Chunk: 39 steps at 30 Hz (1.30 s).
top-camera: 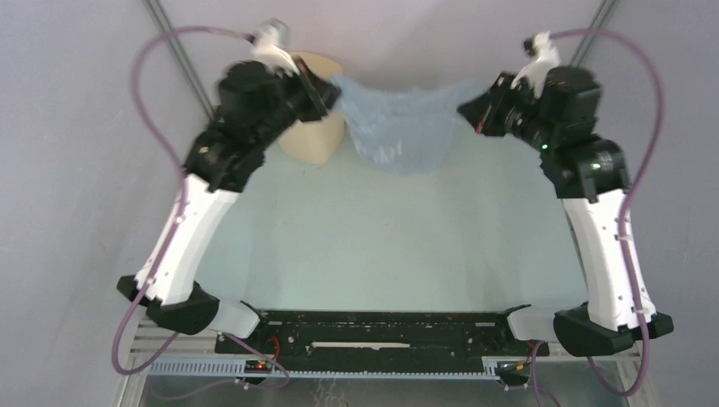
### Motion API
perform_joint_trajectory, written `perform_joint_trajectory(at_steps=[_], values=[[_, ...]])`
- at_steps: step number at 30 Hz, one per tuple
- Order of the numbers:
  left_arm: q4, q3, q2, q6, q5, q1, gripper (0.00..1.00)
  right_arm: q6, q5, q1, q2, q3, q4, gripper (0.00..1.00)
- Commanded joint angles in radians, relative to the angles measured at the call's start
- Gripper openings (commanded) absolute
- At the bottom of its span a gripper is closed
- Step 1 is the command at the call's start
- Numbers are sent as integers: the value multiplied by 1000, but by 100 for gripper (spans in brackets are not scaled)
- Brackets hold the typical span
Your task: Put the trash bags into the trash bin
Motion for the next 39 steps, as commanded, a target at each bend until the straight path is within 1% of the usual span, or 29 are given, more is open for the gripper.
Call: perform_joint_trajectory(at_steps=[1, 2, 4, 5, 6, 7, 8, 10, 12, 14, 15, 16, 19, 20, 22, 23, 24, 25, 27, 28, 30, 31, 32, 33, 34, 35, 36, 37, 39], values=[[123, -81, -208, 166, -106, -141, 0, -102, 105, 173, -171, -3, 12, 0], [170, -255, -265, 154, -124, -147, 0, -101, 108, 199, -248, -202, 114, 0], [163, -637, -322, 68, -203, -135, 0, -78, 102, 212, -393, -674, 290, 0], [144, -838, -303, 7, -149, -110, 0, -31, 93, 204, -424, -921, 350, 0], [112, -986, -257, -43, -70, -77, 0, 27, 16, 178, -396, -1096, 368, 0], [110, -1118, -204, -46, -2, -80, 0, 77, -121, 140, -345, -1213, 363, 0], [94, -1200, -174, -50, -15, -121, 0, 107, -202, 146, -324, -1272, 352, 0], [77, -1280, -222, -68, -68, -194, 0, 115, -28, 320, -409, -1293, 327, 0], [148, -1303, -317, -73, -69, -205, 0, 105, 127, 368, -519, -1282, 356, 0], [177, -1224, -338, -46, -96, -172, 0, 56, 181, 308, -543, -1220, 376, 0], [160, -1104, -310, -17, -94, -139, 0, 20, 134, 245, -511, -1158, 363, 0], [142, -1034, -267, 11, -82, -107, 0, -15, 92, 176, -463, -1085, 336, 0], [-20, -526, -112, 80, -51, -35, 0, -82, -42, 14, -280, -749, 177, 0], [-61, -351, -61, 100, -62, -32, 0, -94, -51, -18, -227, -558, 106, 0], [-91, -65, -17, 124, -70, -34, 0, -121, -38, -29, -157, -287, 2, 0], [-82, 38, -13, 126, -70, -40, 0, -128, -26, -14, -144, -178, -18, 0], [-58, 97, -24, 140, -69, -52, 0, -130, -6, 8, -146, -103, -21, 0], [-14, 106, -55, 172, -84, -79, 0, -128, 19, 56, -166, -62, -6, 0], [100, -36, -154, 260, -173, -154, 0, -120, 81, 132, -238, -117, 75, 0], [155, -180, -213, 280, -227, -178, 0, -116, 103, 161, -288, -213, 129, 0], [201, -509, -306, 203, -316, -165, 0, -101, 134, 188, -389, -507, 231, 0], [169, -669, -324, 106, -305, -134, 0, -81, 143, 187, -422, -691, 270, 0], [118, -814, -315, 6, -227, -67, 0, -41, 131, 175, -426, -862, 285, 0], [85, -963, -284, -66, -88, -25, 0, 5, 64, 152, -396, -1003, 261, 0], [83, -1089, -244, -83, 27, -18, 0, 47, -55, 139, -351, -1106, 238, 0], [83, -1193, -212, -85, 80, -51, 0, 76, -138, 162, -319, -1203, 258, 0], [79, -1260, -215, -90, 41, -111, 0, 105, -112, 230, -318, -1259, 265, 0], [83, -1303, -255, -103, -24, -169, 0, 124, 0, 299, -341, -1276, 263, 0], [135, -1336, -374, -122, -76, -205, 0, 116, 93, 364, -400, -1236, 276, 0]])
